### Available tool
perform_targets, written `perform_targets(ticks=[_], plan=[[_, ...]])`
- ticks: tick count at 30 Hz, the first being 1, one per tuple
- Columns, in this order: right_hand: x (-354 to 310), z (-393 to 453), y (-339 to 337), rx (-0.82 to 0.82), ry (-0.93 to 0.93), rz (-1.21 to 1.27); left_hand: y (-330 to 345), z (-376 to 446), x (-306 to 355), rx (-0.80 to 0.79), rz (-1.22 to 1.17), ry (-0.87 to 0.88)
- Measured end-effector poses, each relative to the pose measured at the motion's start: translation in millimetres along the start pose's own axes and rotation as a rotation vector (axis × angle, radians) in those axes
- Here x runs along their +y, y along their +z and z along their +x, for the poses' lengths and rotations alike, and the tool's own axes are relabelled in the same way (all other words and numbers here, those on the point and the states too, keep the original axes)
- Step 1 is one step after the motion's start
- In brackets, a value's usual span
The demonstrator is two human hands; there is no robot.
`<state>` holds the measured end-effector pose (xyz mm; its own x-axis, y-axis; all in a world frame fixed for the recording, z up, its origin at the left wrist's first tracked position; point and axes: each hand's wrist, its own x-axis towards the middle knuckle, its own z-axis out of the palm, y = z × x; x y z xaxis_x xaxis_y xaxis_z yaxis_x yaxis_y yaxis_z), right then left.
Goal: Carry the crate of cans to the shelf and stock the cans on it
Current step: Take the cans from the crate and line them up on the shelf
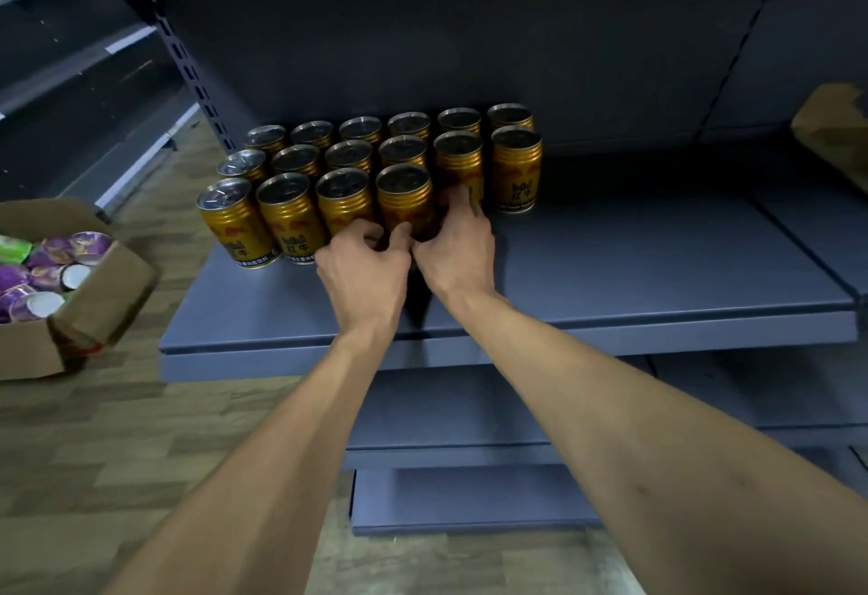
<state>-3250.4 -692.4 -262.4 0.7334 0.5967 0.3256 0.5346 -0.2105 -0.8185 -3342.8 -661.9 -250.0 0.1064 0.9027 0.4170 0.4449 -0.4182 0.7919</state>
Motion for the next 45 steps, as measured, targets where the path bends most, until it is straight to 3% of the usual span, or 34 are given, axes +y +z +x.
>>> perform_targets(ticks=[6,11,17,21,25,29,34,39,45], plan=[[6.1,3.0,2.4,-0.038,0.046,0.08,-12.2,7.5,-4.8,0.241,-0.068,-0.359],[7.4,4.3,6.6,-0.006,0.028,0.048,-16.3,15.5,-18.4,0.137,-0.011,-0.275],[3.5,0.1,5.6,-0.044,0.008,0.019,-16.4,14.8,-21.4,0.147,-0.04,-0.298],[-5.8,-38.1,-6.5,0.031,-0.06,-0.084,-25.9,-19.6,-22.5,0.08,-0.004,-0.138],[-6.9,-72.7,-34.4,0.211,-0.163,-0.201,-28.8,-74.8,-19.7,-0.084,0.009,0.18],[17.9,-116.4,-68.3,0.295,-0.154,-0.258,-28.2,-120.0,-9.4,-0.2,0.039,0.278],[88.0,-185.3,-91.3,0.168,0.008,-0.439,-29.4,-165.7,-33.5,-0.427,0.186,0.223],[147.2,-238.3,-93.0,-0.181,0.282,-0.54,-21.1,-208.7,-92.5,-0.664,0.429,0.07],[190.3,-281.6,-82.2,-0.39,0.441,-0.572,-21.8,-269.4,-151.0,-0.833,0.576,-0.083]])
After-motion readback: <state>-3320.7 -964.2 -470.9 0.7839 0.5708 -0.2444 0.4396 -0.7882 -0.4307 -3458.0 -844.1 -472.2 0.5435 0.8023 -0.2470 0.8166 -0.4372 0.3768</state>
